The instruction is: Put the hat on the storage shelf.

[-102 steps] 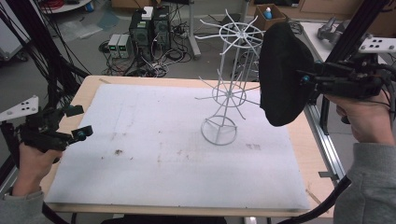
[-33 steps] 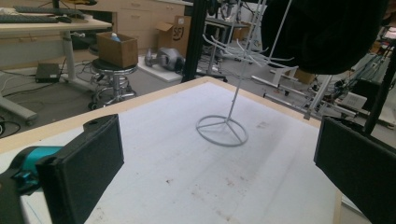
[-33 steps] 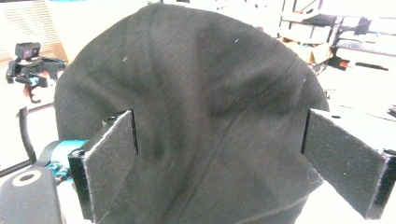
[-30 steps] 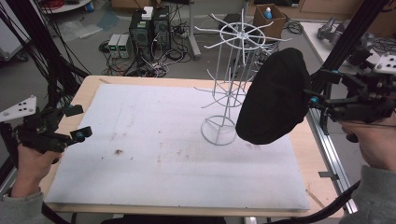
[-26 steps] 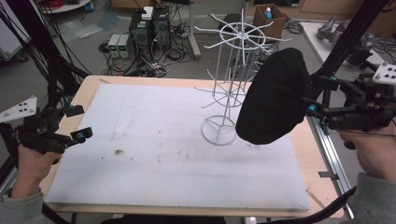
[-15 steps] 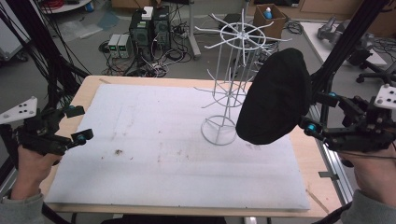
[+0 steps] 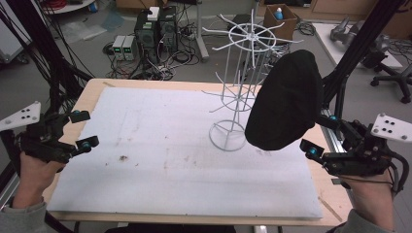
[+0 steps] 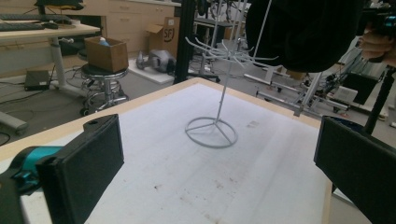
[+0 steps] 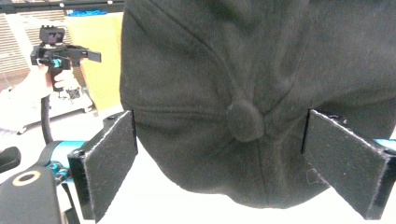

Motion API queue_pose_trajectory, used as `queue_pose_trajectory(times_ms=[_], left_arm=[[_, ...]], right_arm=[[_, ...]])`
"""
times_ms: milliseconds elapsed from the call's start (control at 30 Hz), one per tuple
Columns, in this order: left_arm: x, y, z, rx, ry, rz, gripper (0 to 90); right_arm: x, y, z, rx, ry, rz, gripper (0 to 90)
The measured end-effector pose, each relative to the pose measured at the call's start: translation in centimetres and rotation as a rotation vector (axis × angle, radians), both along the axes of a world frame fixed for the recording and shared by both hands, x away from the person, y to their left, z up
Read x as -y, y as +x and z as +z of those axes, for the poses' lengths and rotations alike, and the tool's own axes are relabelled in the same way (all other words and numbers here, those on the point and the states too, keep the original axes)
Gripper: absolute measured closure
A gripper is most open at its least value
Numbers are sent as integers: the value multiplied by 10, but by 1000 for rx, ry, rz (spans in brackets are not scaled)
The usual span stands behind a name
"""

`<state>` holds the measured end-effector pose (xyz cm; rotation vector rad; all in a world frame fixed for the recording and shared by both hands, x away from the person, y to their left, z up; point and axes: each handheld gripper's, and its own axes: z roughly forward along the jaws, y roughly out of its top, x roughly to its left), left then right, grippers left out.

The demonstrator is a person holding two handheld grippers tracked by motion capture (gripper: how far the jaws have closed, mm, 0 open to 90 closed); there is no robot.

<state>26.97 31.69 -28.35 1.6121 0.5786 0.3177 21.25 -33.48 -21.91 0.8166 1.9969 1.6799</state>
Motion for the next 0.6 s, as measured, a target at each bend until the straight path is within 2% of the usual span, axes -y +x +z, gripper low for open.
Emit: queue_pose_trajectory(times_ms=[133,233,300,400,500,600], left_arm=[[0,0,0,-3,-3,3,17],[1,1,-1,-5,-2,2,18],[1,1,-1,-6,1,1,18],[3,1,-1,-5,3,-2,17],[4,0,-1,-3,6,-6,17],[5,-1,0,0,6,-7,17]], right_arm=[[-3,-2,-9,-10,-11,-7,99],[-10,-5,-14,-18,-51,-13,99],[-12,-6,-16,-15,-61,-13,99],[-13,-8,-19,-9,-57,2,99],[-11,-9,-16,2,-52,-24,99],[-9,-11,-16,5,-42,-22,99]])
